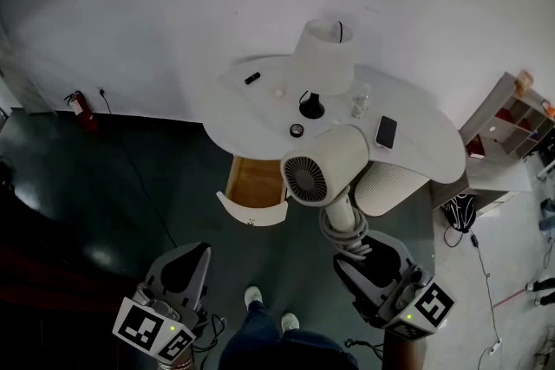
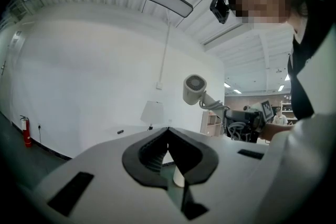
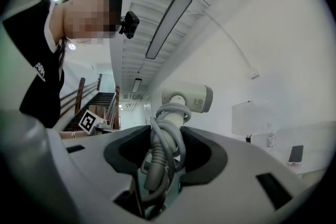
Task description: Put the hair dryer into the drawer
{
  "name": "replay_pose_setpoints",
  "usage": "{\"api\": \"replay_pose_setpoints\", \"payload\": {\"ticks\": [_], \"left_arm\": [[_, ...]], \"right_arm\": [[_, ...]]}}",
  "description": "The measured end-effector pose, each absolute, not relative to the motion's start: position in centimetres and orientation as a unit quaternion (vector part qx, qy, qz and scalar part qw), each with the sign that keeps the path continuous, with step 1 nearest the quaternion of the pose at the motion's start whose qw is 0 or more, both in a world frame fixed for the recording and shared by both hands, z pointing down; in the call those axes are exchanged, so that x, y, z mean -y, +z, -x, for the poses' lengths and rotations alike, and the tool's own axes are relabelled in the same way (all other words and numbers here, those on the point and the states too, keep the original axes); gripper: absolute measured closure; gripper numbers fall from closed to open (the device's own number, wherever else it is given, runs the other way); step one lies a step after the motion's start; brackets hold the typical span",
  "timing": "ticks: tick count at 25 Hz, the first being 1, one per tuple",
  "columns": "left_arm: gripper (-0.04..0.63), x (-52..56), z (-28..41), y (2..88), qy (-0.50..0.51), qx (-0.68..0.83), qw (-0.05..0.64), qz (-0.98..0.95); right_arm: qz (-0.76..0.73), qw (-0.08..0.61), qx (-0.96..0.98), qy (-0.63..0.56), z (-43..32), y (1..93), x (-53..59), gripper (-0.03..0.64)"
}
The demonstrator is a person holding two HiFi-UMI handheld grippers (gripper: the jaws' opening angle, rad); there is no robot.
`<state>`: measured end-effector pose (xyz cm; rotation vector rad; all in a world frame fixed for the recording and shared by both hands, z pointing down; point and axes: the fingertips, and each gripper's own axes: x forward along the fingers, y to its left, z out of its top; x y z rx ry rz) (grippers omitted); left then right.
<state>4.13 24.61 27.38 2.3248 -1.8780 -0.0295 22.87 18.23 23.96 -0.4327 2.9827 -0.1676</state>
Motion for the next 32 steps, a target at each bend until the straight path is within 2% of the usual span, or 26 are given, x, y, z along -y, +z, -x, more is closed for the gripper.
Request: {"api": "replay_pose_setpoints", "payload": {"ticks": [19, 32], "left_arm": [[0.580, -20.7, 3.8, 27.7, -0.003, 0.597, 0.087, -0.798], [0.580, -19.5, 6.8, 29.5, -0.010, 0.586, 0.105, -0.803]], "right_arm": [[0.173, 0.059, -0.981, -0.063, -14.8, 23.4, -15.7, 0.423], [0.198, 0.033, -0.978, -0.062, -12.9, 25.5, -14.8, 0.423]]}}
